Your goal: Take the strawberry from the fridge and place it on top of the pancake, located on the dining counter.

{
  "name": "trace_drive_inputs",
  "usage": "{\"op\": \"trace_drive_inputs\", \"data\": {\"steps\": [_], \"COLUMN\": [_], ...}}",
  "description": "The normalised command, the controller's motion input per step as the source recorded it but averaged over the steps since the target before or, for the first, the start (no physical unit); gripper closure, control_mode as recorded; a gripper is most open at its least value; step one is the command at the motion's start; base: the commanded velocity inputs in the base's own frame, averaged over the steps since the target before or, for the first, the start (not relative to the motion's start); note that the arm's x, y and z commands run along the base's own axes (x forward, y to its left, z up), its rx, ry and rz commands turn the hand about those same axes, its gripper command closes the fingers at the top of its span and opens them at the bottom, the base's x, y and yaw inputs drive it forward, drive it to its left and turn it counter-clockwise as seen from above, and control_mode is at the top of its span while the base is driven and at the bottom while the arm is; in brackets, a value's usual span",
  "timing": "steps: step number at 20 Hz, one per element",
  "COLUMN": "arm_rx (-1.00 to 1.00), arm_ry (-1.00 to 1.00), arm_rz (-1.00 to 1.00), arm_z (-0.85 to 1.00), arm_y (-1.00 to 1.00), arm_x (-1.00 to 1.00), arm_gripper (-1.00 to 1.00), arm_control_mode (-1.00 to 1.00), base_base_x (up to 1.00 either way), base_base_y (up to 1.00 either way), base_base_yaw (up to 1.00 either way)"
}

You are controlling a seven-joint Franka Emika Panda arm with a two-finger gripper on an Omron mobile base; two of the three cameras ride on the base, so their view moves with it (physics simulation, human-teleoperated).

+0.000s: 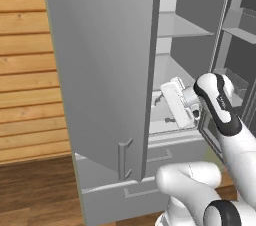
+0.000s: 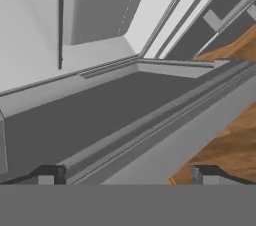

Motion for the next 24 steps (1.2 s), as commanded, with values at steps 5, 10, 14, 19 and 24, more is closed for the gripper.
{"op": "trace_drive_inputs", "data": {"steps": [5,10,14,19,24], "arm_rx": [0.09,0.09,0.04,0.01,0.0], "arm_ry": [0.0,-0.02,-0.06,0.0,0.04], "arm_rz": [0.09,0.12,0.14,0.15,0.14], "arm_z": [0.0,0.02,0.11,0.17,0.13], "arm_y": [0.28,0.48,0.57,0.65,0.94], "arm_x": [0.57,0.09,-0.43,-0.73,-0.35], "arm_gripper": [-1.0,-1.0,-1.0,-1.0,-1.0], "arm_control_mode": [-1.0,-1.0,-1.0,-1.0,-1.0], "base_base_x": [0.0,0.0,0.0,0.0,0.0], "base_base_y": [0.0,0.0,0.0,0.0,0.0], "base_base_yaw": [0.0,0.0,0.0,0.0,0.0]}}
